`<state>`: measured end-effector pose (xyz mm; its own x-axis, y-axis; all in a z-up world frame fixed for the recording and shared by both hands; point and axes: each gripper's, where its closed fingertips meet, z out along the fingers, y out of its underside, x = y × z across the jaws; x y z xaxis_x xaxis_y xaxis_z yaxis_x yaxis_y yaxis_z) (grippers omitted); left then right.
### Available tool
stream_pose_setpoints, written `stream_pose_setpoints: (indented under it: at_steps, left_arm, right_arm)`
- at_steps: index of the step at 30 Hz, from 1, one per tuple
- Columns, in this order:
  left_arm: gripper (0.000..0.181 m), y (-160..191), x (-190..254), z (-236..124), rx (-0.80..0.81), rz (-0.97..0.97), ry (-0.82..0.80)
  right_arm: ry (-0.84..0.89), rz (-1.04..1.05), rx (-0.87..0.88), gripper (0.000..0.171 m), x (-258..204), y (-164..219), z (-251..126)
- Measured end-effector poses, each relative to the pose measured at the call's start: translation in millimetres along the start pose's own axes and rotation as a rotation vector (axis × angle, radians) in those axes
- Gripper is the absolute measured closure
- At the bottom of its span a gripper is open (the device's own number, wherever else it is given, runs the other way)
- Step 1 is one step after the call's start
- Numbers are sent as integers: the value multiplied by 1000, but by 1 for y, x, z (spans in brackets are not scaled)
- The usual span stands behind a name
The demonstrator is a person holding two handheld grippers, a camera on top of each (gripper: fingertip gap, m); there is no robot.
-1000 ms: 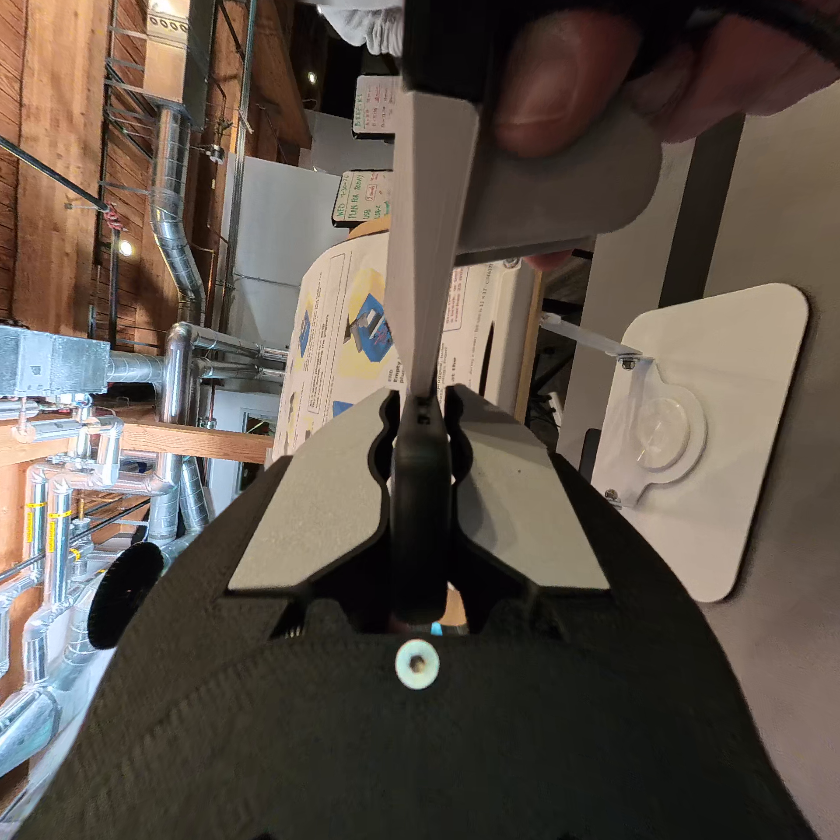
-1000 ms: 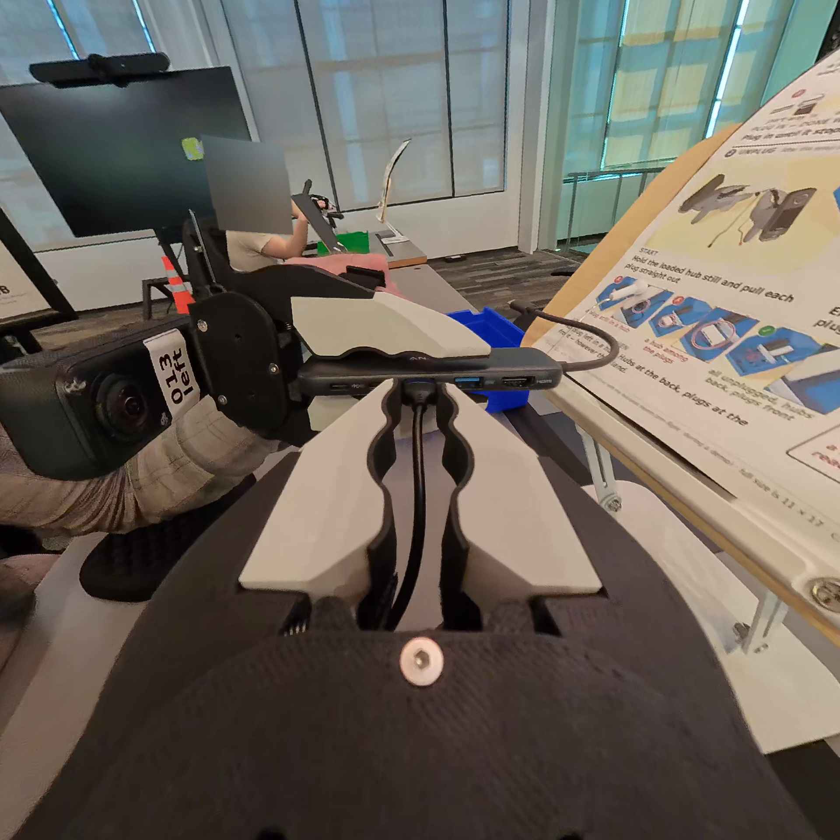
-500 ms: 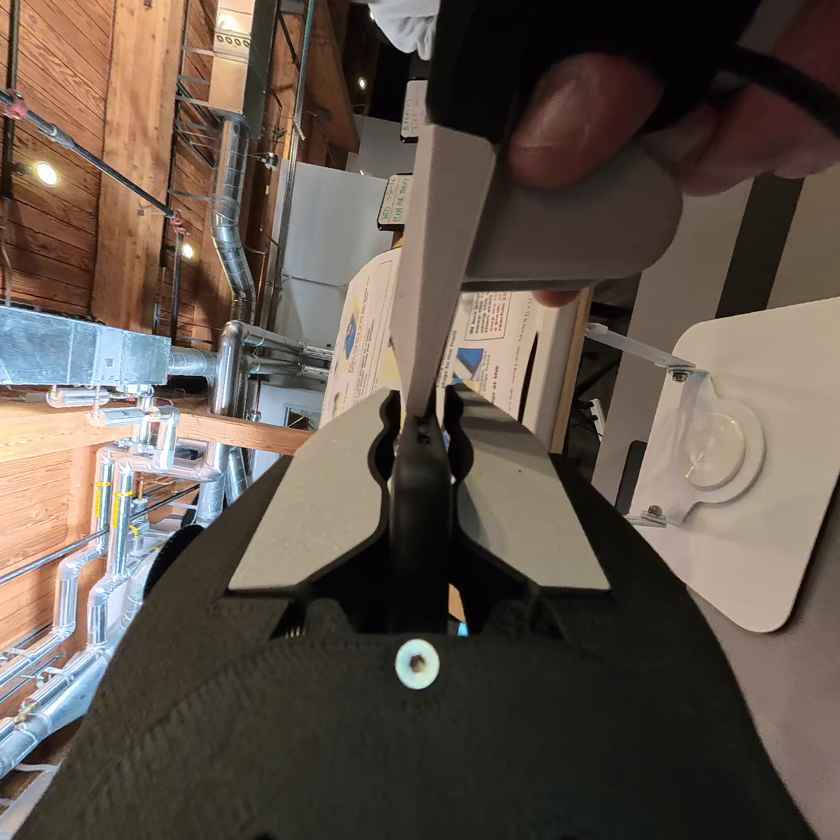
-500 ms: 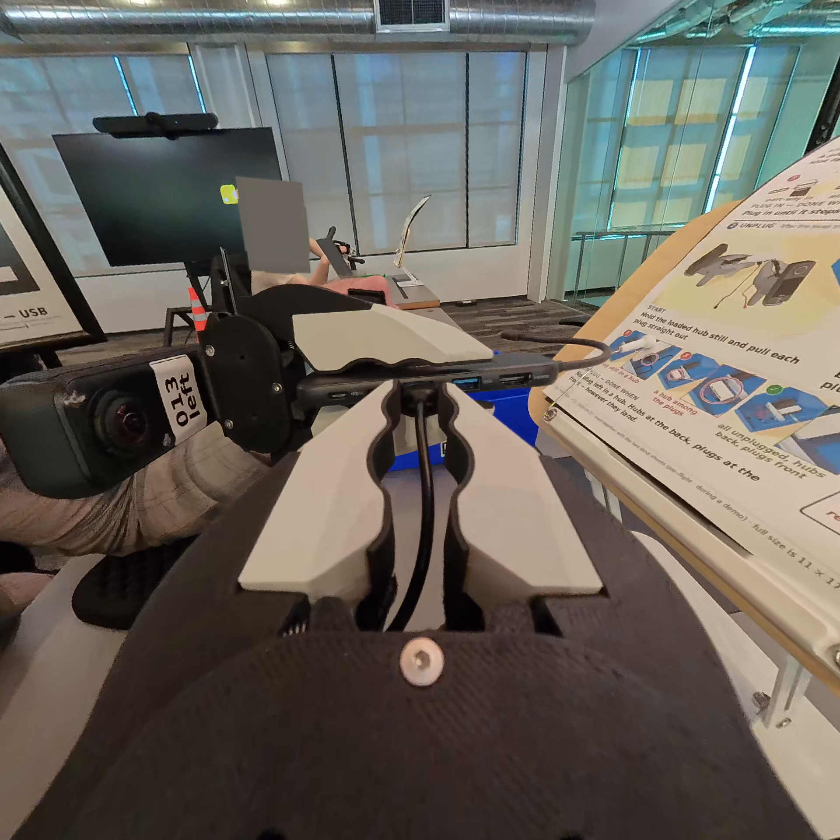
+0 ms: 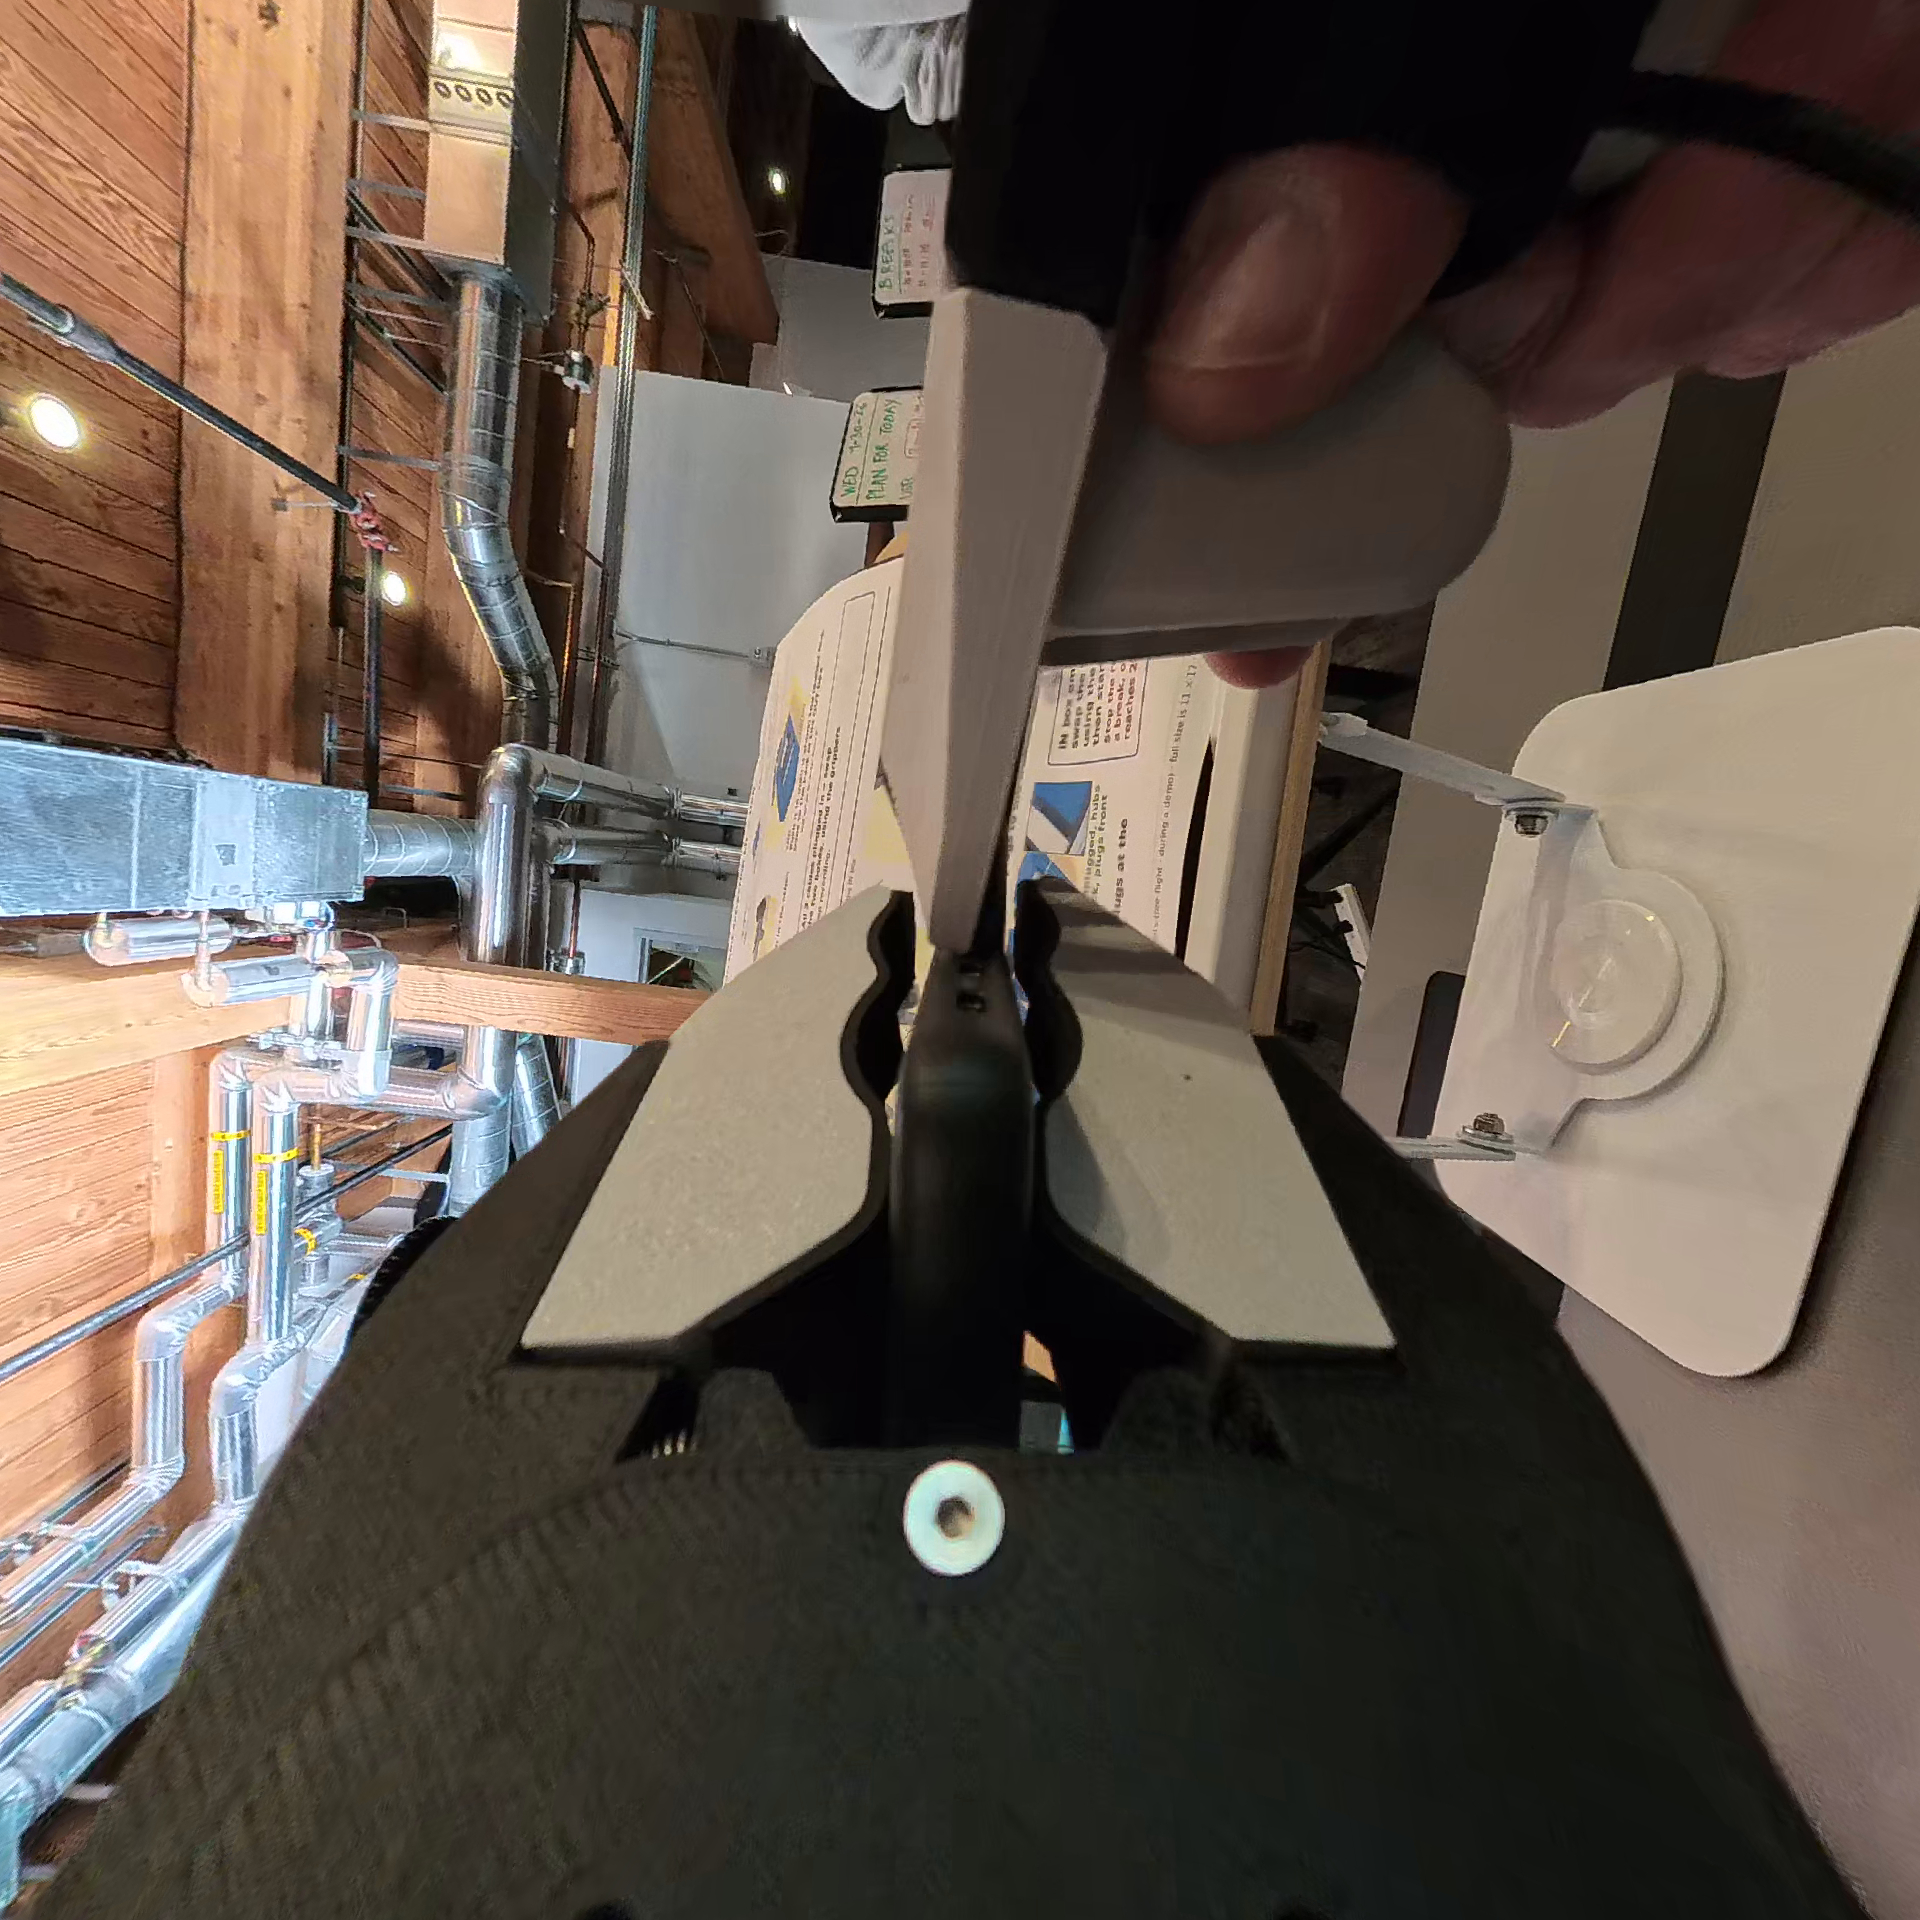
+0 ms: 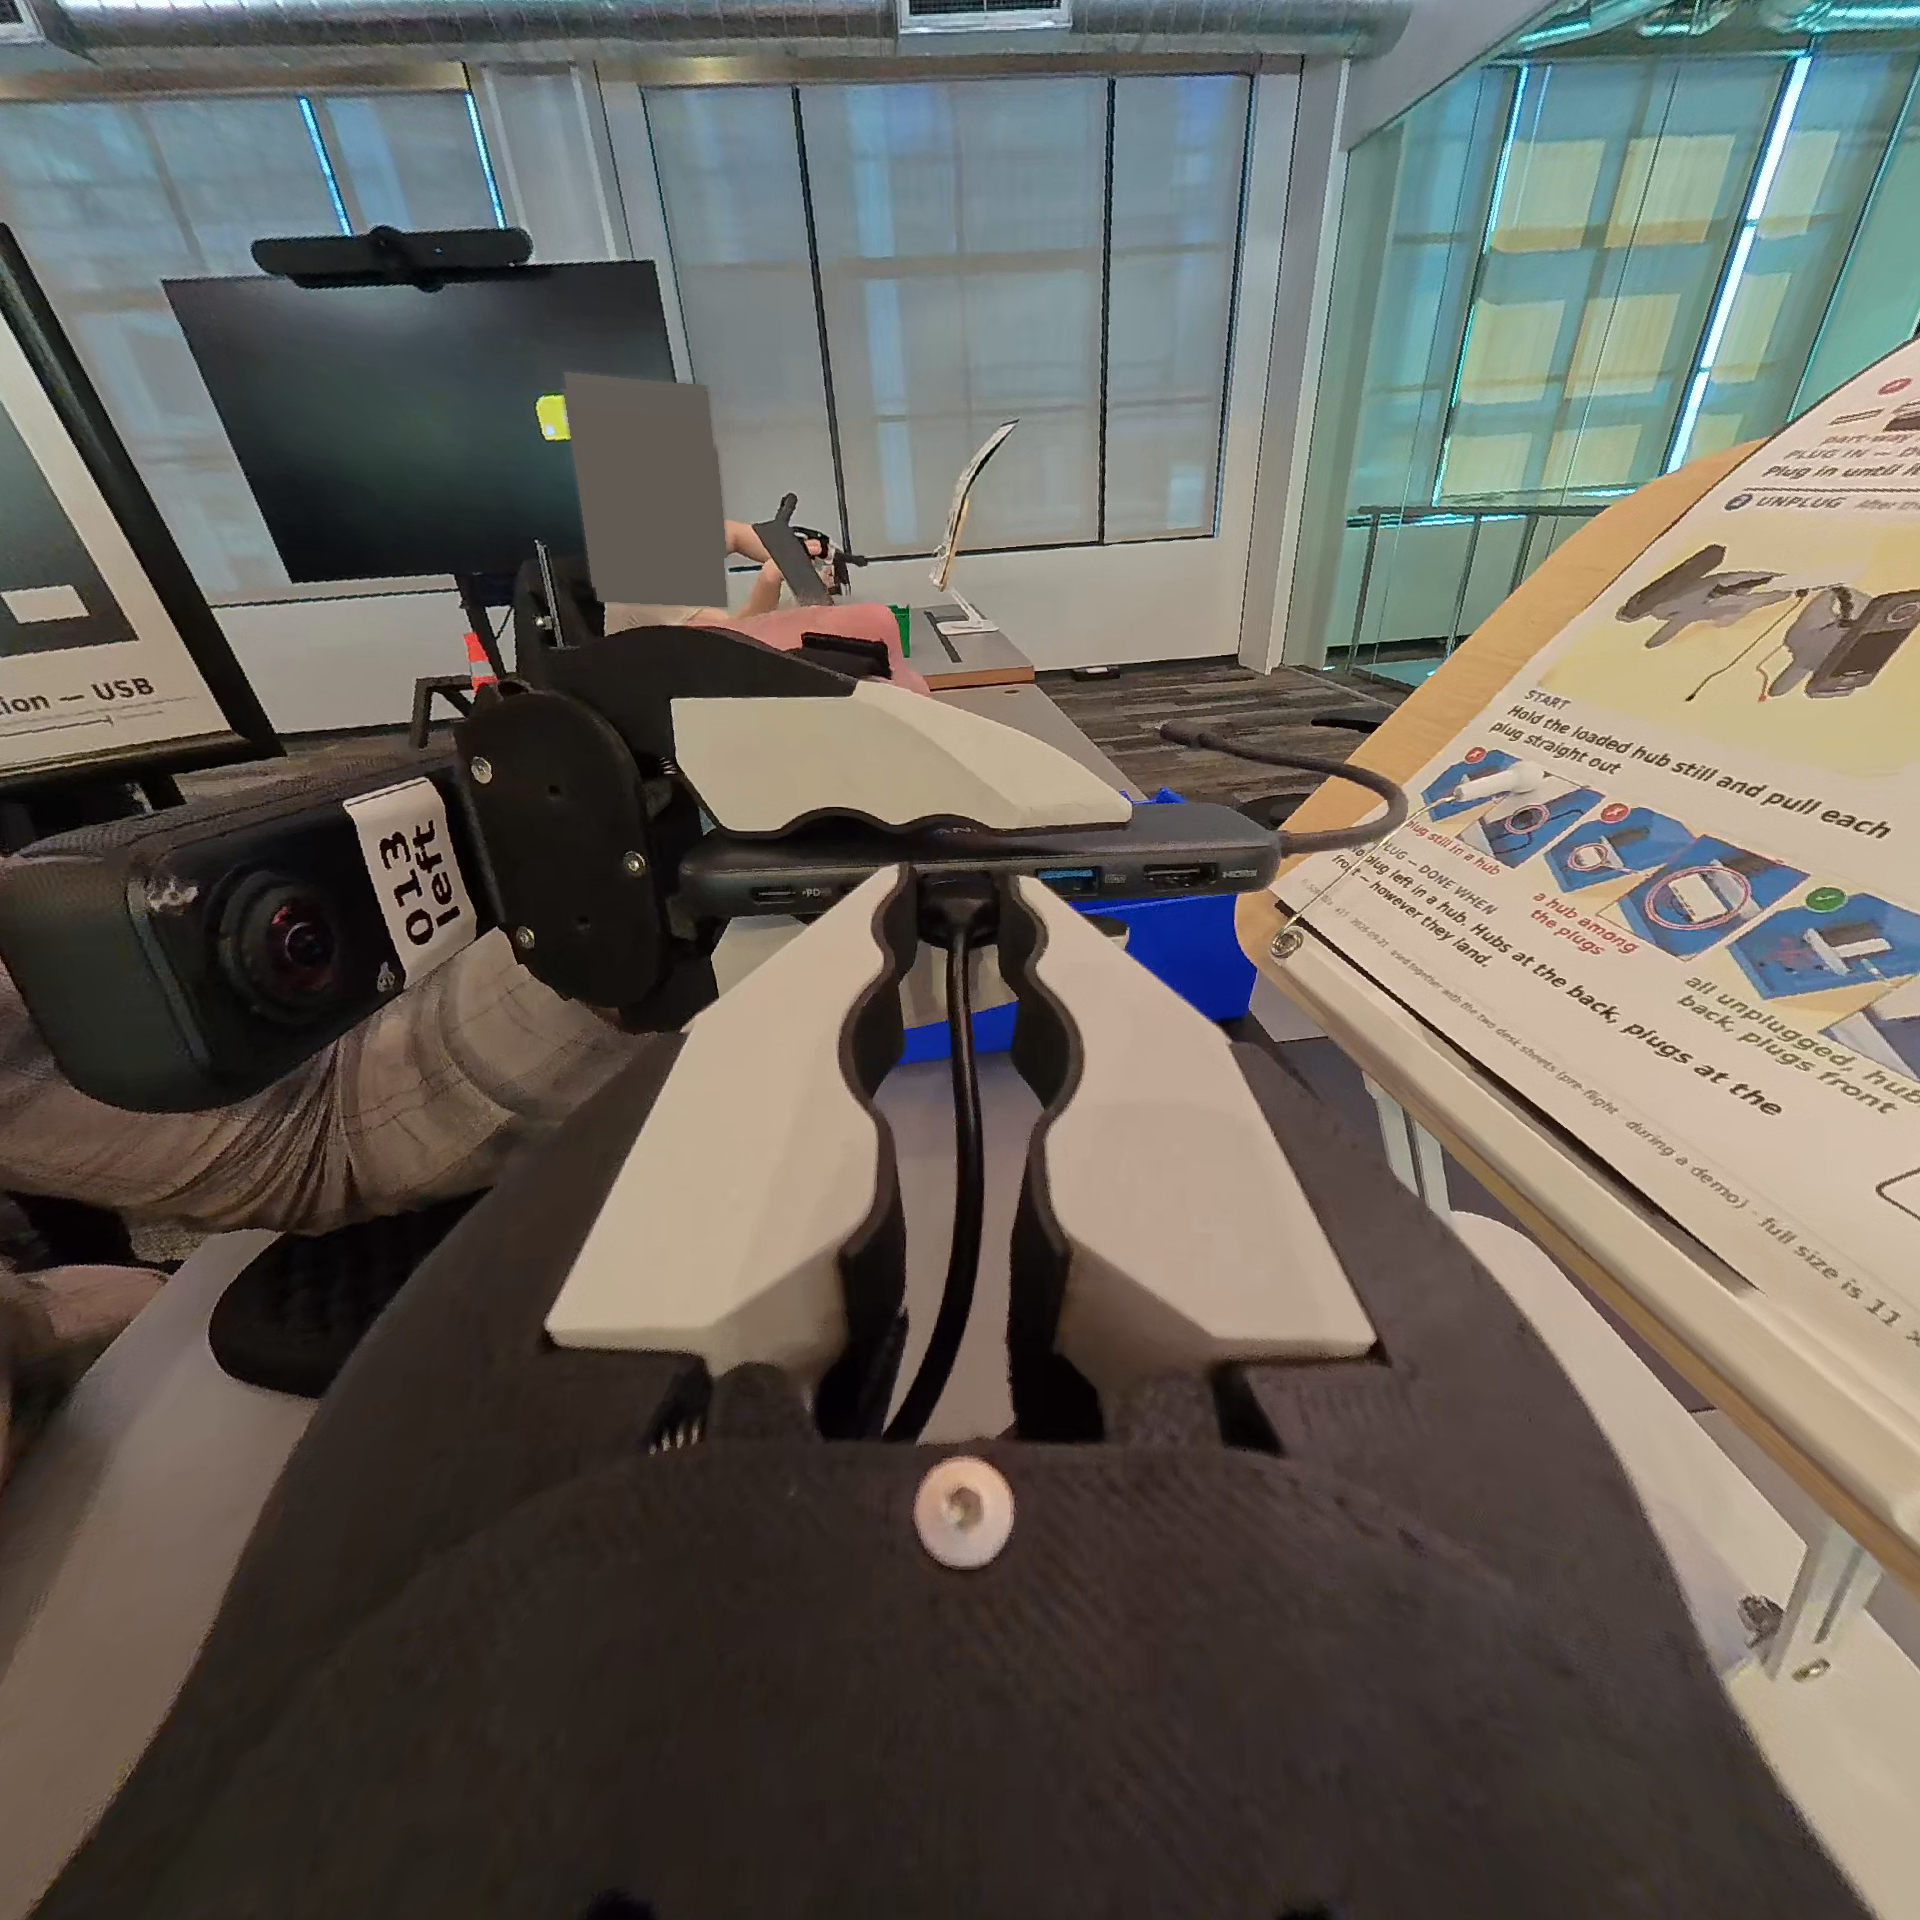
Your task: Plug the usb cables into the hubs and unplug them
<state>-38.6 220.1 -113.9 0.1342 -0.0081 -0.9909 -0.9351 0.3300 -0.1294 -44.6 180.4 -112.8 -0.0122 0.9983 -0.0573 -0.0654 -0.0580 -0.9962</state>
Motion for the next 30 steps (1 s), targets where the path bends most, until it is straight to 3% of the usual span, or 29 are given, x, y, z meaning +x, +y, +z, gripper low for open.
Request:
stream_pose_setpoints:
  at_steps: [12, 23, 30]
  left_arm:
    - [162, 14, -1, 4, -38, -66, -7]
    - [162, 10, 8, 7, -13, -89, 27]
    - [162, 27, 4, 11, -61, -151, 5]
  right_arm:
    - [99, -90, -39, 159, 5, -2, 5]
    - [13, 8, -5, 158, 7, 4, -1]
    - [188, -106, -79, 159, 12, -1, 9]
